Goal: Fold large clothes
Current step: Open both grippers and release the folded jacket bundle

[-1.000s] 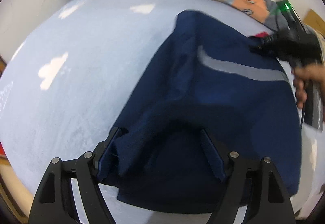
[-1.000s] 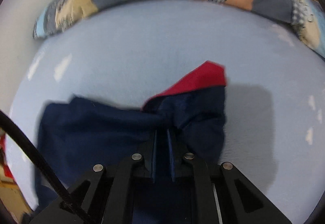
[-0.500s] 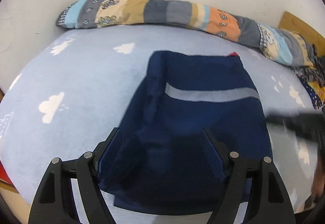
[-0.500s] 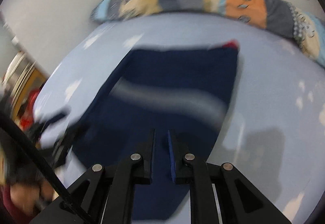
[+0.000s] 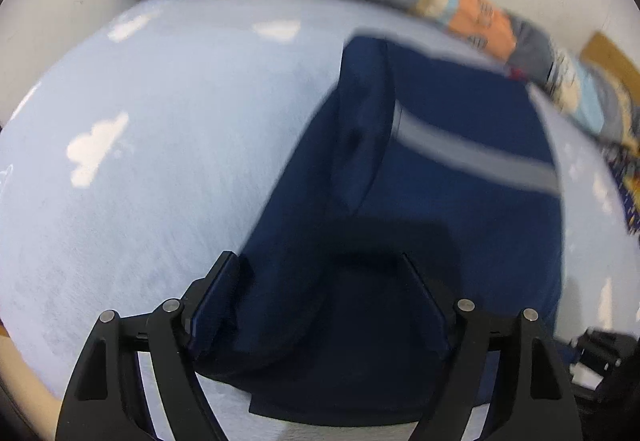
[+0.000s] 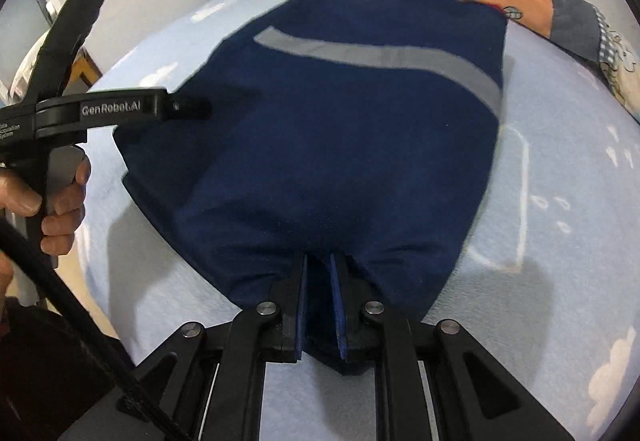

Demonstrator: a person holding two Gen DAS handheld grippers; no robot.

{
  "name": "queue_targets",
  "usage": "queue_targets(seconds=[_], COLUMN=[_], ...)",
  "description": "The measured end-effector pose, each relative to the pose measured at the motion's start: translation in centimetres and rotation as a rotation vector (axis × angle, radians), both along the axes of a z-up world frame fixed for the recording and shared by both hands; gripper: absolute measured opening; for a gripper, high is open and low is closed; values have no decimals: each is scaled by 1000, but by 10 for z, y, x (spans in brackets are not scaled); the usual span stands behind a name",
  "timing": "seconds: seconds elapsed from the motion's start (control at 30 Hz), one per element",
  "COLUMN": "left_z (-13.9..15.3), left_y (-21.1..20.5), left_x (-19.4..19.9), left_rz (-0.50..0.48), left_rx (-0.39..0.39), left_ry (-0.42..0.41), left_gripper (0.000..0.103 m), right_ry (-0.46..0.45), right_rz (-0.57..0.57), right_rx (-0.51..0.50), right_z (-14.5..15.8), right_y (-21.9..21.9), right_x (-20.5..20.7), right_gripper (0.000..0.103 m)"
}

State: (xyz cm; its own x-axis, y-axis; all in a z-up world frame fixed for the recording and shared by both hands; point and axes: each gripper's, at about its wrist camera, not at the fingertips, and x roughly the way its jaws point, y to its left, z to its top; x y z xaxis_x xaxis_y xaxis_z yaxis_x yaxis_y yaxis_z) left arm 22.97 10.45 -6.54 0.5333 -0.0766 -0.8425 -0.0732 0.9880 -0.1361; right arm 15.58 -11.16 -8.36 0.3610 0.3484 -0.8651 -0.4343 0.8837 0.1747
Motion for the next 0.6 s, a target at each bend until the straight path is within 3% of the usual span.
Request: queue_targets(seconds=[0.07,0.13,0.17,0.2,0.37,0.53,0.6], left_z=[20,30,31,32,18,-29,-54], left_y=[-4,-11,-15,-18,-30,-35,-22], left_x=[4,16,25,34,101,142,151], left_rz=[-20,-40,-49,-47,2,47,79], left_rx=[3,7,3,3,-64,29,-78], left_ry=[-109,-168,-172,-179,-123,-25,22], left_gripper=[81,81,81,81,81,84,92], right_ry=[-6,-26,-50,-54,-34,4,25], right_rz=[-3,5,-17,-28,-84,-119,-126], right_rx=[83,130,123,123,163,154,163], right_z=[17,31,38,41,44,38,36], right_y=[-6,-9,-11,-12,-23,-34,-40], right_x=[-4,-7,-6,-6,-4,0,3], right_gripper=[17,44,63,66,66,66,66])
